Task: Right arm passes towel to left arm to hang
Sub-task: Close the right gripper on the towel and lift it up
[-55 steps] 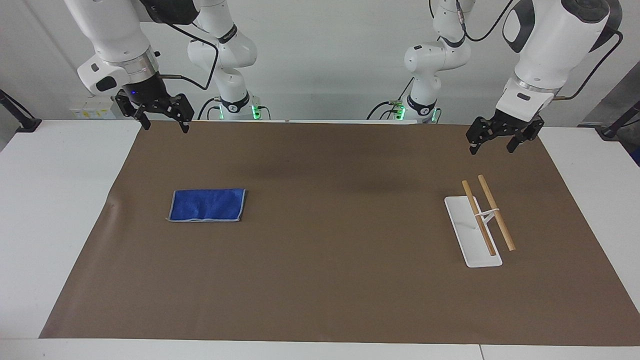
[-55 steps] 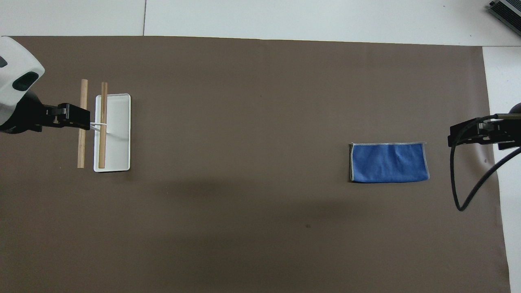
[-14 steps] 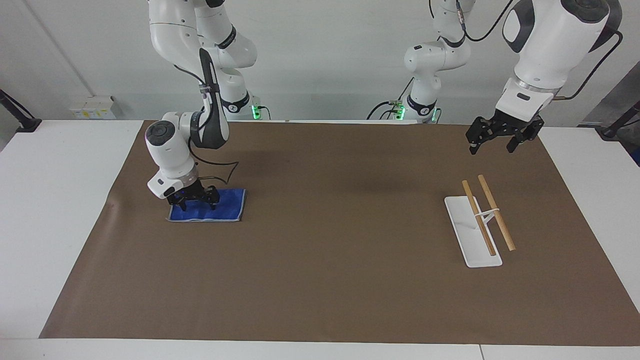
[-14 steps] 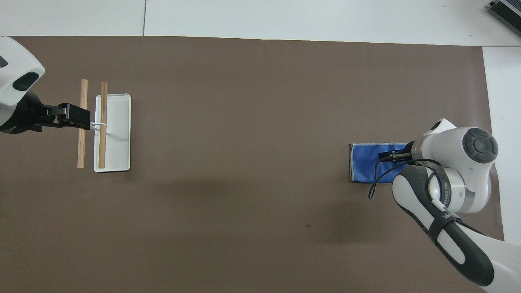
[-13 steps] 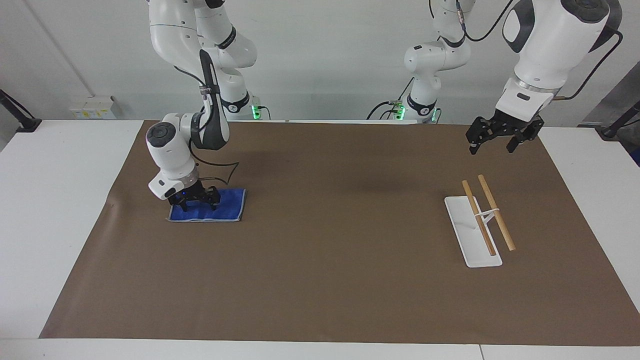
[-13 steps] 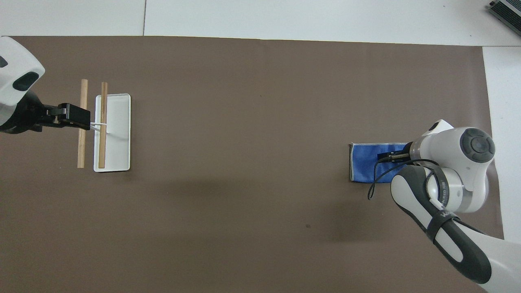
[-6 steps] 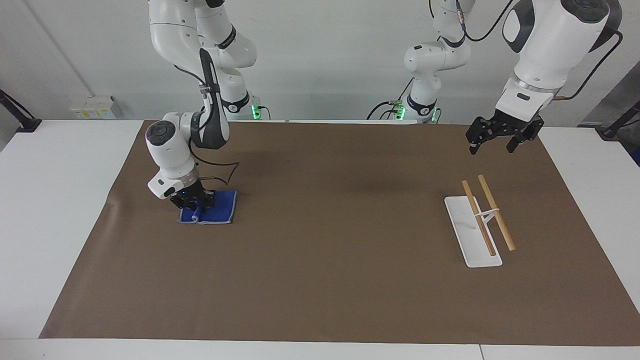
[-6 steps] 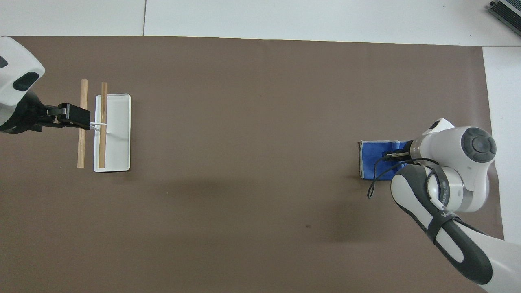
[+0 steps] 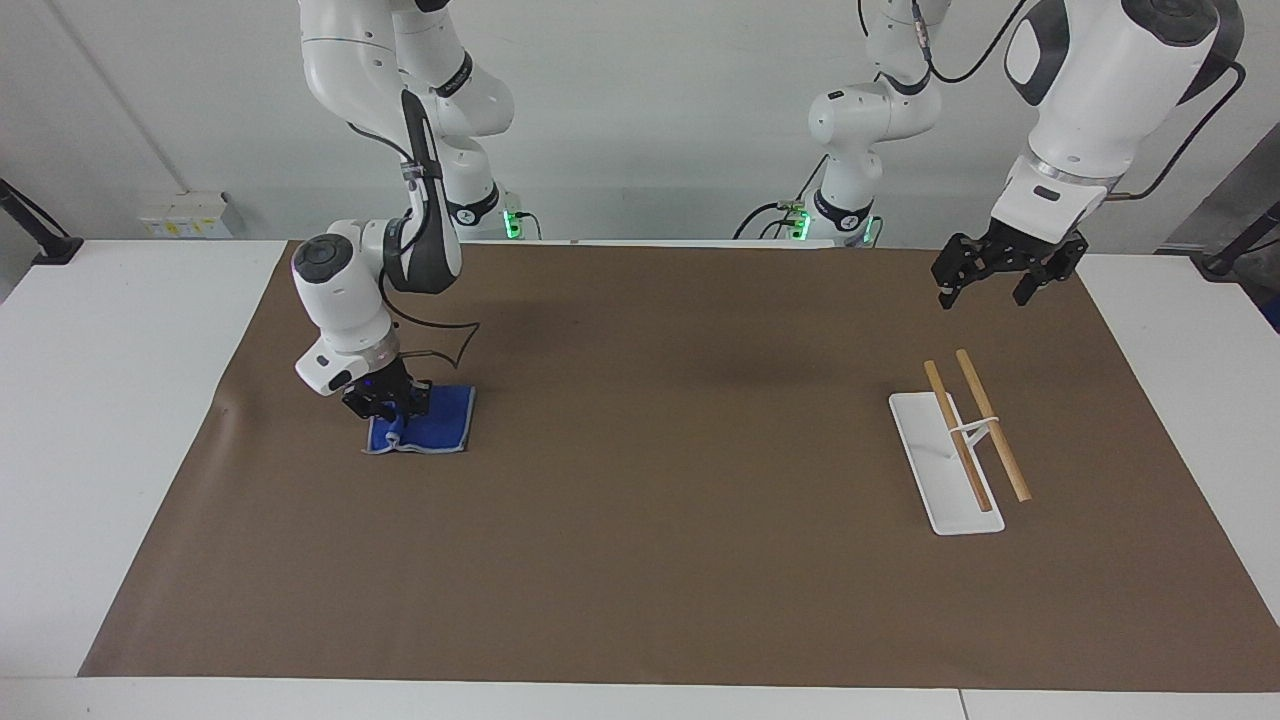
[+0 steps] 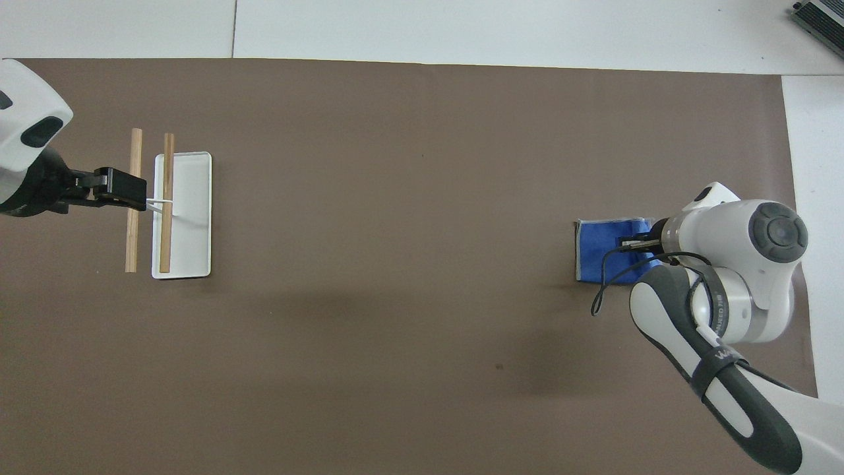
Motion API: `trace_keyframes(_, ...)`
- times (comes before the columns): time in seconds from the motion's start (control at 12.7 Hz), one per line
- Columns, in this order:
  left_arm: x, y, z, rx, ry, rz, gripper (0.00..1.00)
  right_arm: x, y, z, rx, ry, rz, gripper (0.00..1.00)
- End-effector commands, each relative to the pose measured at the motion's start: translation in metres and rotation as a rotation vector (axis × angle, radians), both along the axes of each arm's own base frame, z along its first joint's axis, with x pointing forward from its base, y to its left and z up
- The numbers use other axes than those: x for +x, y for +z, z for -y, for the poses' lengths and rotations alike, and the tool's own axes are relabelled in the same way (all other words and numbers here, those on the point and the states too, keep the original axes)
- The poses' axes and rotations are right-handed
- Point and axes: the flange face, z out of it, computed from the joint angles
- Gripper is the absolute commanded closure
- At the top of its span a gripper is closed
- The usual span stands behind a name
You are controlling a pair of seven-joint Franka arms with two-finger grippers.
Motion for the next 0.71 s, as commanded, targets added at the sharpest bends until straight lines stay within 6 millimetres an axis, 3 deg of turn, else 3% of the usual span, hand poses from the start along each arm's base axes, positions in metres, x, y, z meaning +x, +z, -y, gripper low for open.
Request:
trace_keyframes(0.0, -0.007, 0.003, 0.002, 0.022, 0.003, 0.003, 0.00, 0.000, 0.044, -0.037, 0.050, -0.056, 0.017, 1.00)
trace_keyframes(0.39, -0.008, 0.002, 0.001, 0.024, -0.003, -0.004, 0.00, -0.002, 0.121, -0.097, 0.180, -0.091, 0.022, 1.00)
trace_keyframes(0.63, -0.007, 0.003, 0.002, 0.022, 0.003, 0.003, 0.00, -0.009, 0.143, -0.126, 0.318, -0.119, 0.037, 1.00)
